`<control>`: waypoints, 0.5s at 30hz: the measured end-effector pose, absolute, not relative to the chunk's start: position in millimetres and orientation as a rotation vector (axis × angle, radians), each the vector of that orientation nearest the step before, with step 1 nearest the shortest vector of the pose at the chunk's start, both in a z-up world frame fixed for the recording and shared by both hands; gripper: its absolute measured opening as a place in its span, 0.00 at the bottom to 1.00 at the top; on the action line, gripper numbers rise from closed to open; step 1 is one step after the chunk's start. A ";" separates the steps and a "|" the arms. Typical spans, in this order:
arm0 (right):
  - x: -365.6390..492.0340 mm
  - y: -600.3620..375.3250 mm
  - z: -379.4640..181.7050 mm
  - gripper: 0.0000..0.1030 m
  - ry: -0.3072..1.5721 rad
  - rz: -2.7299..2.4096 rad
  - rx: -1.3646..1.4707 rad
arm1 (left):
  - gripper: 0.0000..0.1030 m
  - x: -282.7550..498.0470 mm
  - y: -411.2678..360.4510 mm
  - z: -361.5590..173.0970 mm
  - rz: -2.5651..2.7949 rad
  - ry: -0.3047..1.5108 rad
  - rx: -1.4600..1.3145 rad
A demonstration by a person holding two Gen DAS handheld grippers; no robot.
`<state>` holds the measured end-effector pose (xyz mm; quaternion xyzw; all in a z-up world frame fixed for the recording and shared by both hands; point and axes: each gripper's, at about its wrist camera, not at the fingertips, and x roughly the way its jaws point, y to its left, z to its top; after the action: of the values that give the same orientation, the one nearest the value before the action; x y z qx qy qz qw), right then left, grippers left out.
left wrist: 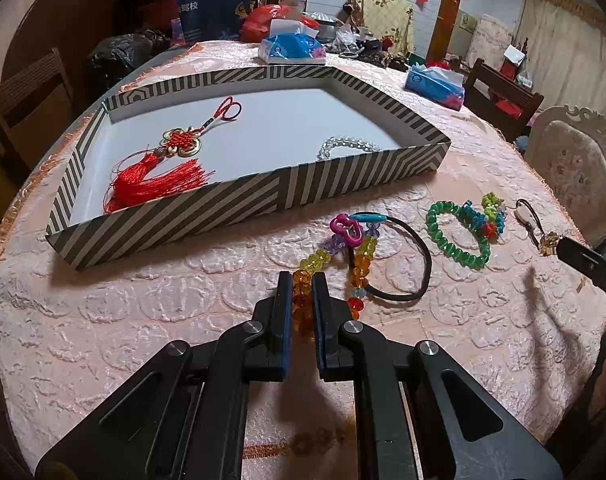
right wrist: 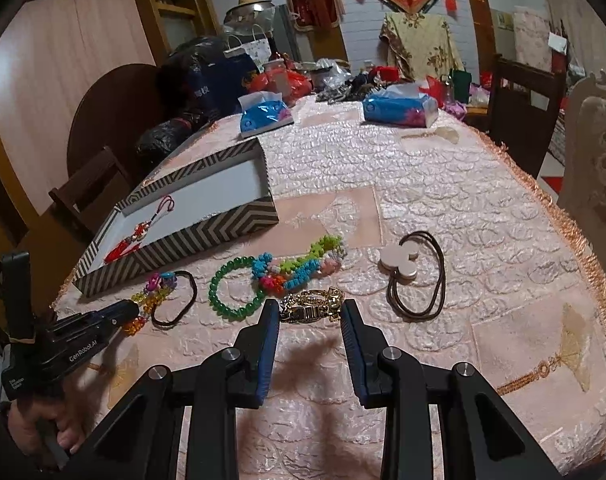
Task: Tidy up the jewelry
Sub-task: 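Lift the beaded bracelet with the left tool while the right tool lifts the gold bracelet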
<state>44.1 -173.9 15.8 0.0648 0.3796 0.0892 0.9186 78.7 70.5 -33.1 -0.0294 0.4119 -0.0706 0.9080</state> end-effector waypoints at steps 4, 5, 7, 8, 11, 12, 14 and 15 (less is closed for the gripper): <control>45.4 -172.4 14.7 0.29 0.787 0.182 0.131 | 0.08 78.9 70.4 -33.1 -0.146 0.850 -0.061; 45.9 -171.9 14.2 0.29 0.792 0.190 0.133 | 0.08 79.2 70.4 -33.1 -0.146 0.850 -0.061; 45.8 -168.2 14.9 0.29 0.796 0.179 0.094 | 0.08 78.7 70.3 -33.1 -0.146 0.850 -0.061; 45.1 -166.9 15.4 0.29 0.791 0.170 0.074 | 0.08 78.7 70.4 -33.1 -0.146 0.850 -0.062; 44.1 -166.6 15.8 0.29 0.788 0.181 0.072 | 0.08 78.7 70.3 -33.1 -0.146 0.850 -0.062; 44.1 -166.4 15.2 0.29 0.791 0.180 0.068 | 0.08 78.7 70.3 -33.1 -0.146 0.850 -0.061; 44.6 -166.6 14.1 0.29 0.798 0.183 0.069 | 0.08 79.1 70.4 -33.1 -0.147 0.849 -0.062; 44.9 -166.2 13.6 0.29 0.801 0.185 0.069 | 0.08 78.7 70.6 -33.1 -0.147 0.849 -0.062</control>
<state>44.9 -166.2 13.6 0.0335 0.3893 0.0898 0.9161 78.7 70.6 -33.1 -0.0300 0.4115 -0.0712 0.9081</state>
